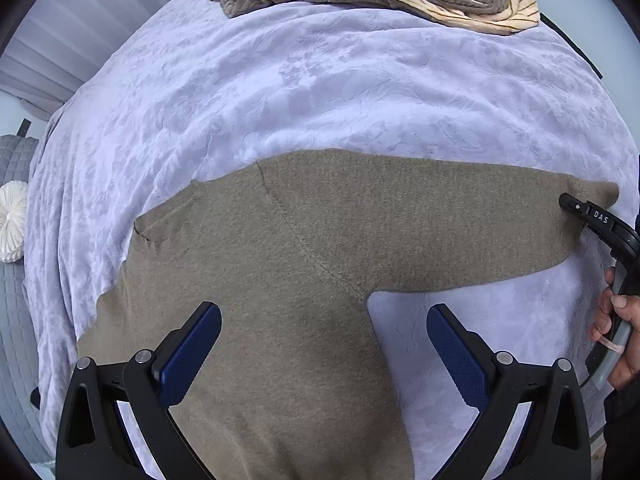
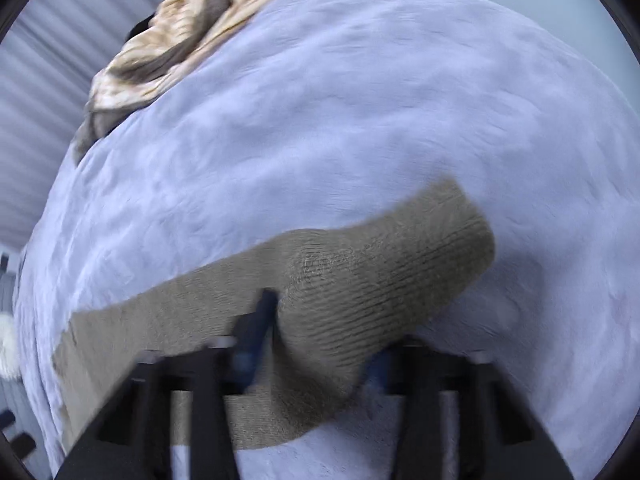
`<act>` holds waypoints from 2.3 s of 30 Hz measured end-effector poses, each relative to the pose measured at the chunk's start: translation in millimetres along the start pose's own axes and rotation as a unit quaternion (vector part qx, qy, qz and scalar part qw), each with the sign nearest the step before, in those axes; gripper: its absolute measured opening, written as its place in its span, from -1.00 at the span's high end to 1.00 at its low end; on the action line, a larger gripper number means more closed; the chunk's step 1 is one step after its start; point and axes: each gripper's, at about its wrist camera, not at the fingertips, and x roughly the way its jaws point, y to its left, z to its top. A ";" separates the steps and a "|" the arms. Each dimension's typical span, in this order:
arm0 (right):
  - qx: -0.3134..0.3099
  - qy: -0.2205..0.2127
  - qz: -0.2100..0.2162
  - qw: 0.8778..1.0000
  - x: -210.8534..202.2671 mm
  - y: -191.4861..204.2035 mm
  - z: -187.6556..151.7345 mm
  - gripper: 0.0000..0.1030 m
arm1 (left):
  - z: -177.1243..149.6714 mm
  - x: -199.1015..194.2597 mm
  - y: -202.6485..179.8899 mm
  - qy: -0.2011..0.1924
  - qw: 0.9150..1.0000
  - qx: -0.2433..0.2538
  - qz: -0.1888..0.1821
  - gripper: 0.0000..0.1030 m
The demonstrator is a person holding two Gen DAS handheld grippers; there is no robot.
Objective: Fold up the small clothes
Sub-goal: 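Grasp the cuff of the sweater sleeve with the right gripper, then lift the held sleeve and fold it across the sweater body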
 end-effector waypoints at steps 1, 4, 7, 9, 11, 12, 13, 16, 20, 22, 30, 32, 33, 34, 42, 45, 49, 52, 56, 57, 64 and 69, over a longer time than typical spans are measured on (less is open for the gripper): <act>-0.006 -0.004 0.001 1.000 -4.4 3.0 0.5 0.71 | -0.6 -0.4 2.2 0.000 1.000 -0.003 0.000 -1.00; -0.023 -0.031 -0.007 0.999 -30.1 10.9 -1.6 0.72 | -0.7 -2.1 9.9 -0.001 1.000 -0.010 0.002 -1.00; -0.032 -0.048 -0.014 0.998 -49.7 15.8 -4.3 0.73 | 0.6 1.2 20.7 0.004 1.000 -0.027 0.011 -1.00; -0.043 -0.056 -0.025 0.997 -63.1 19.8 -10.4 0.73 | 0.1 6.6 29.8 0.016 0.999 -0.046 0.008 -1.00; -0.053 -0.061 -0.041 0.996 -71.6 23.5 -12.2 0.73 | -3.1 10.1 37.1 0.024 0.998 -0.062 0.001 -1.00; -0.062 -0.063 -0.051 0.995 -74.9 28.8 -13.1 0.73 | -4.9 10.6 39.8 0.026 0.997 -0.067 -0.002 -1.00; -0.068 -0.064 -0.057 0.994 -76.6 32.6 -13.2 0.73 | -6.7 10.2 41.7 0.025 0.997 -0.068 -0.004 -1.00; -0.088 -0.069 -0.062 0.992 -87.8 50.3 -19.0 0.73 | -12.1 5.3 45.6 0.014 0.998 -0.061 -0.007 -1.00; -0.120 -0.077 -0.053 0.988 -99.5 87.9 -28.5 0.73 | -21.8 -2.5 57.6 -0.003 0.998 -0.058 -0.018 -1.00; -0.134 -0.078 -0.048 0.987 -102.1 109.2 -34.1 0.73 | -27.3 -3.1 65.8 -0.006 0.998 -0.062 -0.021 -1.00; -0.174 -0.078 -0.044 0.981 -114.0 189.9 -61.9 0.73 | -63.4 1.0 113.8 -0.010 0.994 -0.099 -0.051 -1.00; -0.188 -0.083 -0.042 0.978 -121.0 212.5 -71.9 0.73 | -76.2 0.0 129.4 -0.012 0.992 -0.109 -0.059 -1.00; -0.196 -0.086 -0.041 0.976 -124.1 223.7 -77.0 0.73 | -81.9 0.4 136.0 -0.013 0.992 -0.113 -0.060 -1.00; -0.204 -0.088 -0.040 0.974 -126.5 234.8 -82.7 0.73 | -88.3 1.4 143.4 -0.013 0.991 -0.117 -0.063 -1.00; -0.278 -0.080 -0.053 0.956 -109.8 324.6 -137.7 0.73 | -134.4 19.5 204.1 0.001 0.984 -0.157 -0.079 -1.00; -0.294 -0.075 -0.053 0.952 -98.0 353.2 -158.4 0.73 | -148.1 23.5 225.0 -0.001 0.982 -0.170 -0.084 -1.00; -0.321 -0.063 -0.052 0.943 -78.5 392.0 -185.7 0.73 | -166.5 30.1 252.9 0.000 0.978 -0.188 -0.090 -1.00; -0.338 -0.053 -0.049 0.938 -63.4 420.8 -206.2 0.73 | -180.1 37.0 271.7 0.004 0.975 -0.201 -0.094 -1.00; -0.363 -0.035 -0.045 0.930 -37.7 457.5 -234.8 0.73 | -198.1 48.7 295.4 0.016 0.969 -0.224 -0.104 -1.00; -0.370 -0.030 -0.046 0.927 -31.3 464.5 -241.2 0.73 | -201.7 51.0 299.3 0.018 0.968 -0.229 -0.105 -1.00; -0.398 0.007 -0.049 0.916 15.2 502.6 -280.4 0.73 | -224.1 71.6 324.4 0.036 0.961 -0.254 -0.106 -1.00; -0.417 0.033 -0.048 0.907 41.8 516.3 -300.7 0.73 | -233.5 84.6 335.5 0.047 0.955 -0.271 -0.111 -1.00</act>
